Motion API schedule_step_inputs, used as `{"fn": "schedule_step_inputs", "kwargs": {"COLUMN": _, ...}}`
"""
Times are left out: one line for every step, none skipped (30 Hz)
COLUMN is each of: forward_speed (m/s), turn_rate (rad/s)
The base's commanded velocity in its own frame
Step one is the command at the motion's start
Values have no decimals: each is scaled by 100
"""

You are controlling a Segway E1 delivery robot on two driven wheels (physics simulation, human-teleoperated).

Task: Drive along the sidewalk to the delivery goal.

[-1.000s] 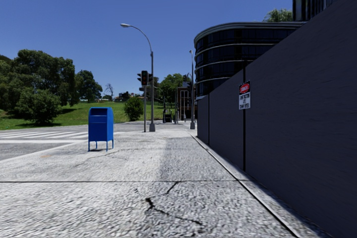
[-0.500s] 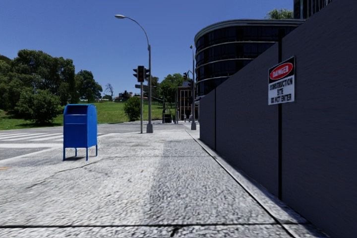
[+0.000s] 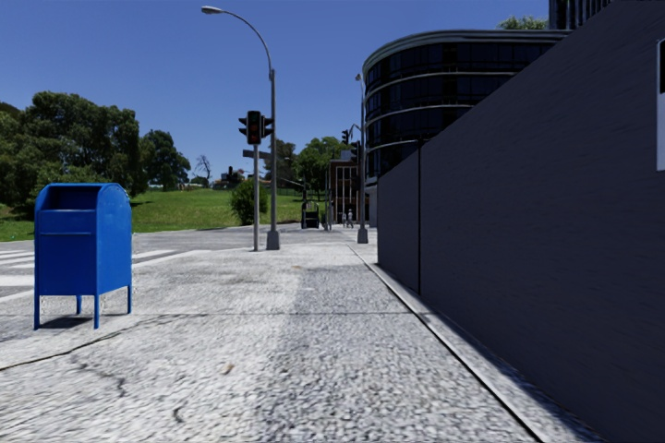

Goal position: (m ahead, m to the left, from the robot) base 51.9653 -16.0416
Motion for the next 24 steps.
{"fn": "schedule_step_inputs", "kwargs": {"forward_speed": 200, "turn_rate": 0}}
{"fn": "schedule_step_inputs", "kwargs": {"forward_speed": 200, "turn_rate": 0}}
{"fn": "schedule_step_inputs", "kwargs": {"forward_speed": 200, "turn_rate": 0}}
{"fn": "schedule_step_inputs", "kwargs": {"forward_speed": 200, "turn_rate": 0}}
{"fn": "schedule_step_inputs", "kwargs": {"forward_speed": 200, "turn_rate": 0}}
{"fn": "schedule_step_inputs", "kwargs": {"forward_speed": 200, "turn_rate": 0}}
{"fn": "schedule_step_inputs", "kwargs": {"forward_speed": 200, "turn_rate": 0}}
{"fn": "schedule_step_inputs", "kwargs": {"forward_speed": 200, "turn_rate": 0}}
{"fn": "schedule_step_inputs", "kwargs": {"forward_speed": 200, "turn_rate": 0}}
{"fn": "schedule_step_inputs", "kwargs": {"forward_speed": 200, "turn_rate": 0}}
{"fn": "schedule_step_inputs", "kwargs": {"forward_speed": 200, "turn_rate": 0}}
{"fn": "schedule_step_inputs", "kwargs": {"forward_speed": 200, "turn_rate": 0}}
{"fn": "schedule_step_inputs", "kwargs": {"forward_speed": 200, "turn_rate": 0}}
{"fn": "schedule_step_inputs", "kwargs": {"forward_speed": 200, "turn_rate": 0}}
{"fn": "schedule_step_inputs", "kwargs": {"forward_speed": 200, "turn_rate": 0}}
{"fn": "schedule_step_inputs", "kwargs": {"forward_speed": 200, "turn_rate": 0}}
{"fn": "schedule_step_inputs", "kwargs": {"forward_speed": 200, "turn_rate": 0}}
{"fn": "schedule_step_inputs", "kwargs": {"forward_speed": 200, "turn_rate": 0}}
{"fn": "schedule_step_inputs", "kwargs": {"forward_speed": 200, "turn_rate": 0}}
{"fn": "schedule_step_inputs", "kwargs": {"forward_speed": 200, "turn_rate": 0}}
{"fn": "schedule_step_inputs", "kwargs": {"forward_speed": 200, "turn_rate": 0}}
{"fn": "schedule_step_inputs", "kwargs": {"forward_speed": 200, "turn_rate": 0}}
{"fn": "schedule_step_inputs", "kwargs": {"forward_speed": 200, "turn_rate": 0}}
{"fn": "schedule_step_inputs", "kwargs": {"forward_speed": 200, "turn_rate": 0}}
